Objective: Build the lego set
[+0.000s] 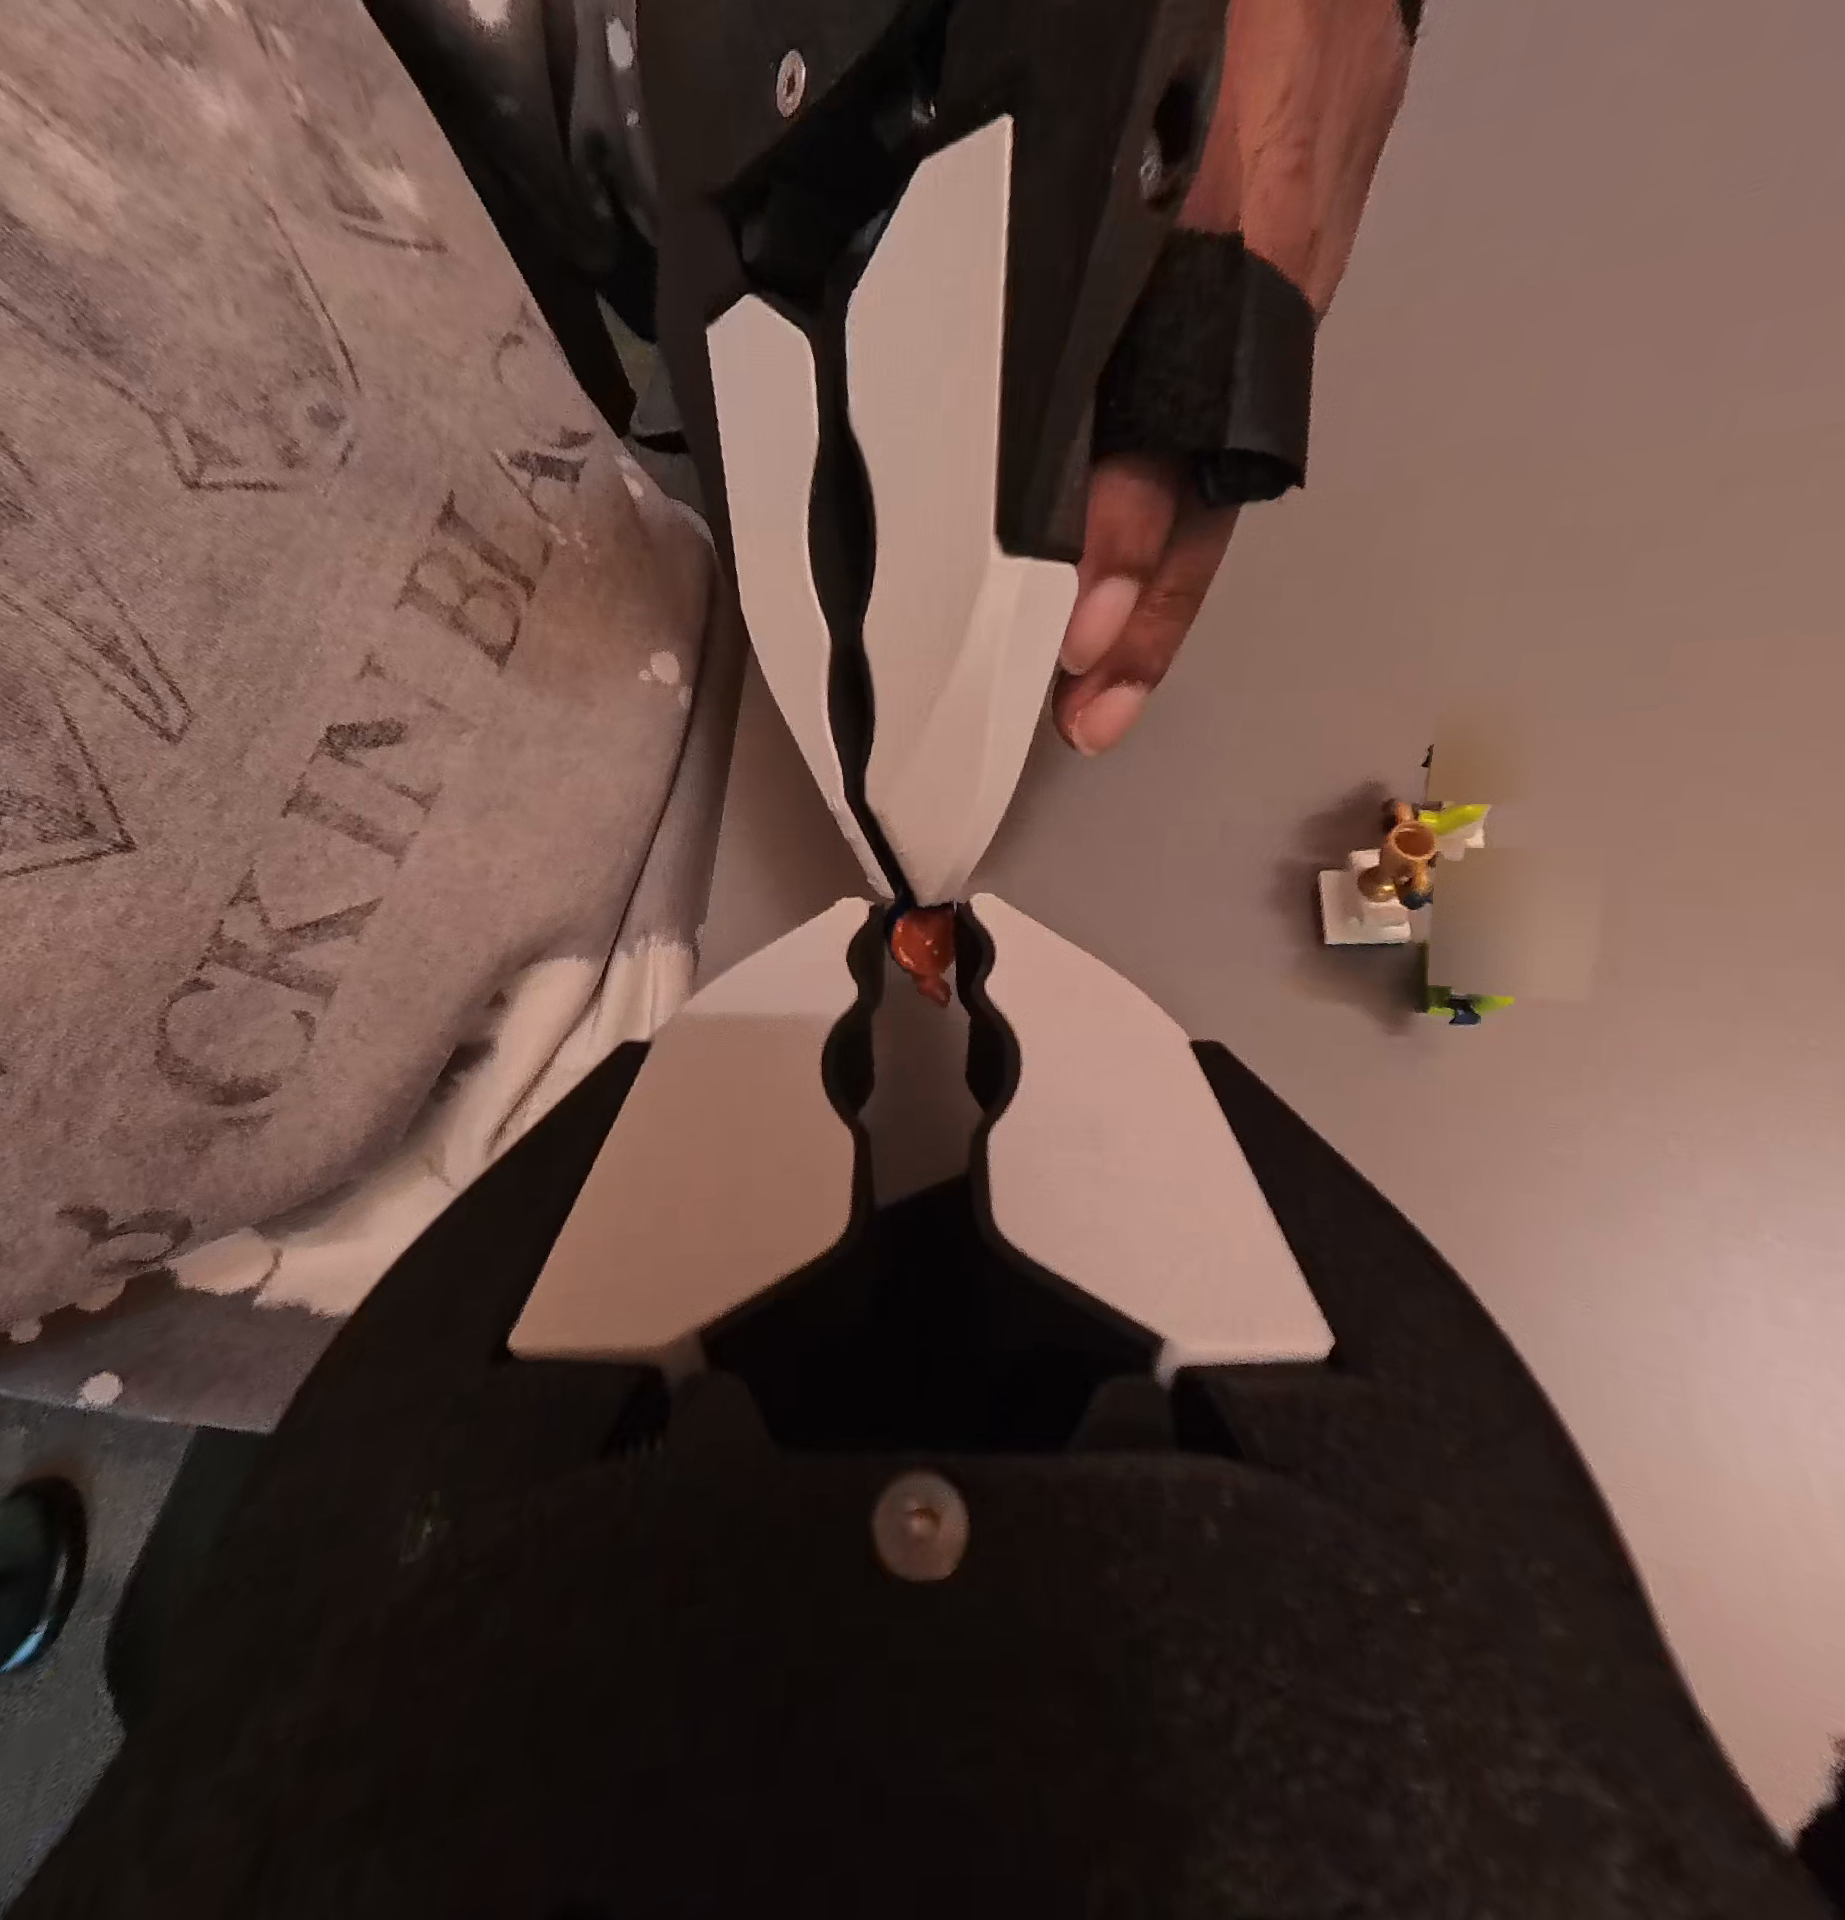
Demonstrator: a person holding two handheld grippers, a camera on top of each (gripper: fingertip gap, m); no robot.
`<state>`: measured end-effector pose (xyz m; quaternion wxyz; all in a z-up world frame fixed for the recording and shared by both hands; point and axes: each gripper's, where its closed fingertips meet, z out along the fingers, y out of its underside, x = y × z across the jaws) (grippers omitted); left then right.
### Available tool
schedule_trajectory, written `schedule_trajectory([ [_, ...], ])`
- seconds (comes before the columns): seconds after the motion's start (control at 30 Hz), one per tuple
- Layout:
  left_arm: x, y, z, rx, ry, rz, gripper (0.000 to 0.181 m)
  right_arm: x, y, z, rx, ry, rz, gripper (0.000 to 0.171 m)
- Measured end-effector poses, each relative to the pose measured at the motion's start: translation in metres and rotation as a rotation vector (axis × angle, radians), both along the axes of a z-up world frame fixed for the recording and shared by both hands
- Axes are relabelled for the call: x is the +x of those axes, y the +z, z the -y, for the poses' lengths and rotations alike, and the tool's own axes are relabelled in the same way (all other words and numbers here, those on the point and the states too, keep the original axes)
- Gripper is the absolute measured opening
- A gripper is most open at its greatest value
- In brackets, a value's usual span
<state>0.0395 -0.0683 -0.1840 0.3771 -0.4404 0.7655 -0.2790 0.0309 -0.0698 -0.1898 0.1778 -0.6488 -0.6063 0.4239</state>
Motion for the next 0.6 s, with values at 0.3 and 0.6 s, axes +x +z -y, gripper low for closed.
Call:
schedule_trajectory([
  [0.3, 0.002, 0.025, -0.03, -0.255, 0.167, 0.149, 0.001, 0.005, 0.032, -0.036, 0.103, -0.19, -0.139, 0.018],
  [0.6, -0.011, 0.07, -0.077, -0.957, 0.427, 0.532, 0.002, 0.009, 0.07, -0.074, 0.565, -0.734, -0.334, 0.025],
])
